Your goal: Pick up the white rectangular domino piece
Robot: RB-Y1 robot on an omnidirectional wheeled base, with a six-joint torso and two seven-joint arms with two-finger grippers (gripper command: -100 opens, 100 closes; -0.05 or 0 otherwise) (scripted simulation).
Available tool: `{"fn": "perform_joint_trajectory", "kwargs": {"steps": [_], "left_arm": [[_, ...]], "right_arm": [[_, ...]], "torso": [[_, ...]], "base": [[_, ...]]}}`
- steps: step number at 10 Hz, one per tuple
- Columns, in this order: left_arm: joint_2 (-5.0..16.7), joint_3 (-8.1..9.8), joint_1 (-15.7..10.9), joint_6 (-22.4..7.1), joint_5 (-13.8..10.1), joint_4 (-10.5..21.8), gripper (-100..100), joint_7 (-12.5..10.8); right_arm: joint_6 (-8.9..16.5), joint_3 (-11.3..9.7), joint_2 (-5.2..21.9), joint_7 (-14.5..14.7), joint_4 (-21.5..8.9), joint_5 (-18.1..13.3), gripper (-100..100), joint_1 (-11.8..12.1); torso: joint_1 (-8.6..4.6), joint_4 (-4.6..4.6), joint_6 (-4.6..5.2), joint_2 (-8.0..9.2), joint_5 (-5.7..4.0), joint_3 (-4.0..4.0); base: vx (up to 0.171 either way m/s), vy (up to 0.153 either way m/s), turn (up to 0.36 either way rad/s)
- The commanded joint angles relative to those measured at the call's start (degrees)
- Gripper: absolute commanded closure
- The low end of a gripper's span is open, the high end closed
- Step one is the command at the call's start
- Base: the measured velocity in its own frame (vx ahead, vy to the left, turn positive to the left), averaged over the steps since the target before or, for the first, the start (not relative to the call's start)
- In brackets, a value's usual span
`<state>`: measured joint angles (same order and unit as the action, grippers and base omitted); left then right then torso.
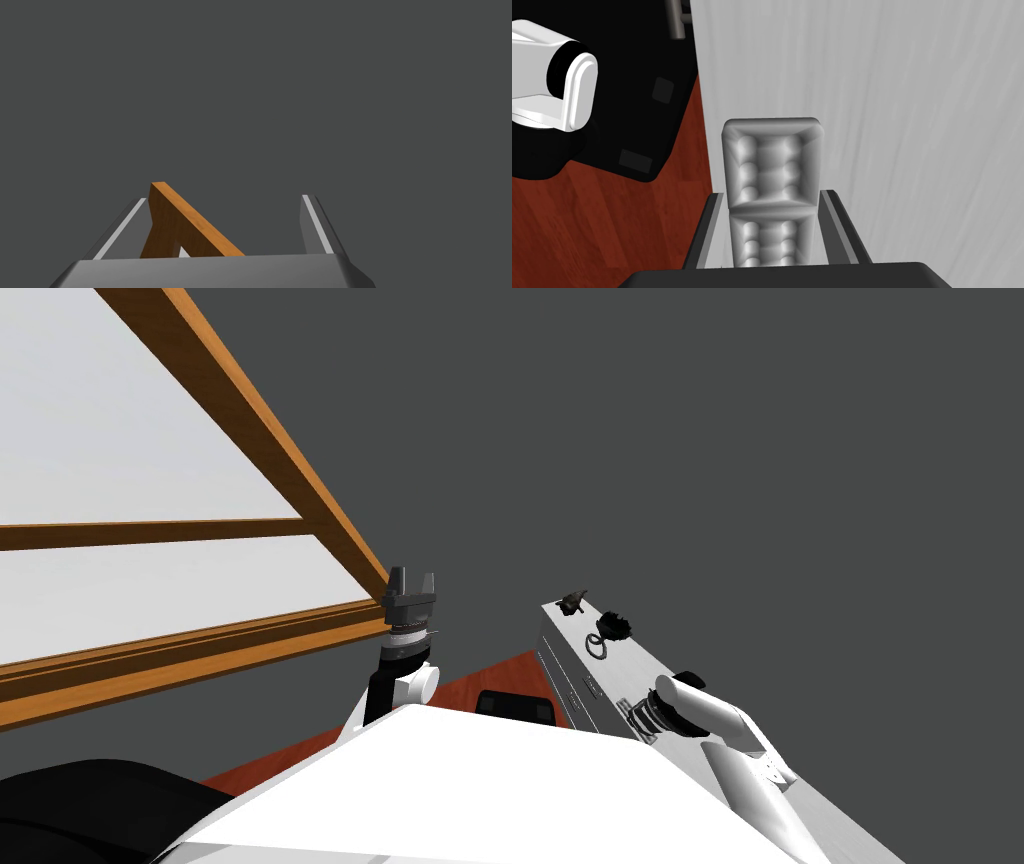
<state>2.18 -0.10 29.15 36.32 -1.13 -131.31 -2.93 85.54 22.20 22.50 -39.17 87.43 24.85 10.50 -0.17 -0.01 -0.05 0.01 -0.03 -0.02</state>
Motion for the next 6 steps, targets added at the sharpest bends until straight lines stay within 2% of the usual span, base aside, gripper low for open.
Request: {"fn": "perform_joint_trajectory", "kwargs": {"steps": [1, 2, 4, 5, 6], "left_arm": [[0.00, 0.00, 0.00, 0.00, 0.00, 0.00, 0, 0.00], [0.00, 0.00, 0.00, 0.00, 0.00, 0.00, 0, 0.00], [0.00, 0.00, 0.00, 0.00, 0.00, 0.00, 0, 0.00], [0.00, 0.00, 0.00, 0.00, 0.00, 0.00, 0, 0.00], [0.00, 0.00, 0.00, 0.00, 0.00, 0.00, 0, 0.00]], "right_arm": [[0.00, 0.00, 0.00, 0.00, 0.00, 0.00, 0, 0.00], [1.52, 0.34, 0.45, -0.41, 1.58, 0.49, 100, 0.26], [3.41, 0.66, 0.95, -1.05, 3.48, 1.01, 100, 0.48], [2.57, 0.46, 0.72, -0.85, 2.74, 0.72, 100, 0.30], [2.80, 0.46, 0.75, -0.94, 2.88, 0.74, 0, 0.28]], "torso": [[0.00, 0.00, 0.00, 0.00, 0.00, 0.00], [0.00, 0.00, 0.00, 0.00, 0.00, 0.00], [0.01, 0.02, -0.01, 0.05, 0.02, 0.03], [0.02, 0.02, -0.01, 0.05, 0.02, 0.03], [0.01, 0.00, 0.01, 0.03, 0.00, 0.02]], "base": [[0.000, 0.000, 0.000], [-0.008, 0.000, 0.015], [-0.012, -0.001, 0.015], [-0.005, 0.000, 0.004], [0.000, 0.000, 0.000]]}}
